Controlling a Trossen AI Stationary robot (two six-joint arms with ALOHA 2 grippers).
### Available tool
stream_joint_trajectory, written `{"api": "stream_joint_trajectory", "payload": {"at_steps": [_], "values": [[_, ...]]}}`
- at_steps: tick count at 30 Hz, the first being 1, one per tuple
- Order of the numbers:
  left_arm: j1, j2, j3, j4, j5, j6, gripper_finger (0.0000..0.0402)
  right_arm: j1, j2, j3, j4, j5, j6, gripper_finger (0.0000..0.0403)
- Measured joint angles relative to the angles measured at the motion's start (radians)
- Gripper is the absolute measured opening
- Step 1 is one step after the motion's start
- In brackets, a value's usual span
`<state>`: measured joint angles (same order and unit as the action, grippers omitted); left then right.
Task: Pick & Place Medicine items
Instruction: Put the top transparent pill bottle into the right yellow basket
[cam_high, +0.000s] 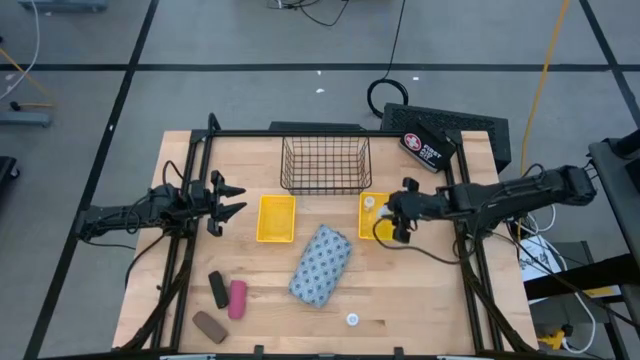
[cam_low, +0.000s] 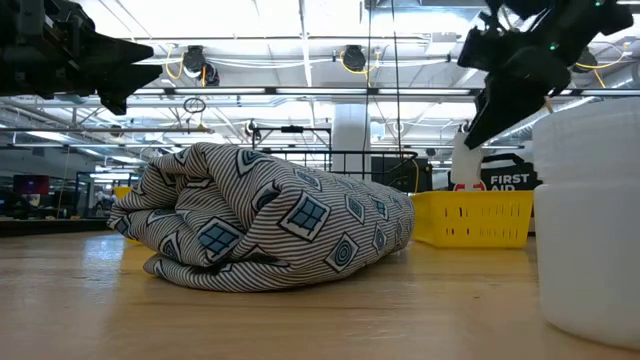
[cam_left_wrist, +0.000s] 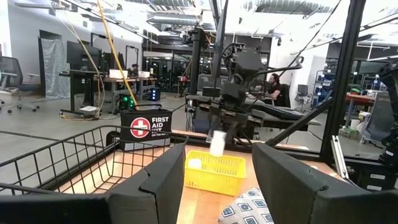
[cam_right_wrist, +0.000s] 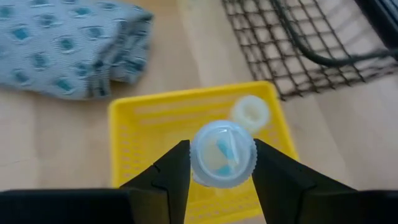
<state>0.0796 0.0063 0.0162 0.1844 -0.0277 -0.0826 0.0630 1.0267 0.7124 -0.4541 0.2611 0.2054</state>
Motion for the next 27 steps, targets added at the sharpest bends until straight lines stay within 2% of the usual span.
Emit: {"api": "stream_joint_trajectory", "payload": {"at_steps": [13, 17, 22, 27], "values": [[0.000, 0.000, 0.000, 0.000, 0.000, 0.000, 0.0198, -0.147, 0.002, 0.000, 0.000, -0.004, 0.017, 0.0138], [0.000, 0.000, 0.000, 0.000, 0.000, 0.000, 0.0198, -0.170, 0.020, 0.000, 0.000, -0.007, 0.019, 0.0143], [0.000, 0.000, 0.000, 0.000, 0.000, 0.000, 0.0198, -0.199, 0.061, 0.000, 0.007, -0.080, 0.045, 0.0141], [0.000, 0.000, 0.000, 0.000, 0.000, 0.000, 0.0198, -0.202, 0.083, 0.000, 0.013, -0.080, 0.045, 0.0141]]}}
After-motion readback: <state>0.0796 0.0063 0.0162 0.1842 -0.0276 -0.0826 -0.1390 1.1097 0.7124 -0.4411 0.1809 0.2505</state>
